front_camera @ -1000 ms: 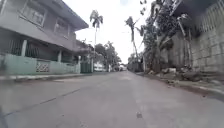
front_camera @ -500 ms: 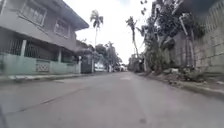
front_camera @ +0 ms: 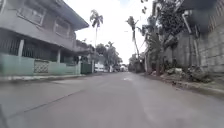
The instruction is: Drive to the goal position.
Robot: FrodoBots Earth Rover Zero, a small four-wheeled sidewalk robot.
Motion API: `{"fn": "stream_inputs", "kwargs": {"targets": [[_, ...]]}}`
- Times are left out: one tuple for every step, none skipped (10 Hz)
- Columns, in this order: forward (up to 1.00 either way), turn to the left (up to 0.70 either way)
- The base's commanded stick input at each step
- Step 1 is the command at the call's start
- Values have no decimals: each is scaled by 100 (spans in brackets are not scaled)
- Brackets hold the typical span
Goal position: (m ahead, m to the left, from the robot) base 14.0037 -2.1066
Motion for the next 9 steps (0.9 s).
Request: {"fn": "stream_inputs", "kwargs": {"targets": [[70,0],[70,0],[70,0],[70,0],[70,0],[70,0],[70,0],[70,0],[70,0]]}}
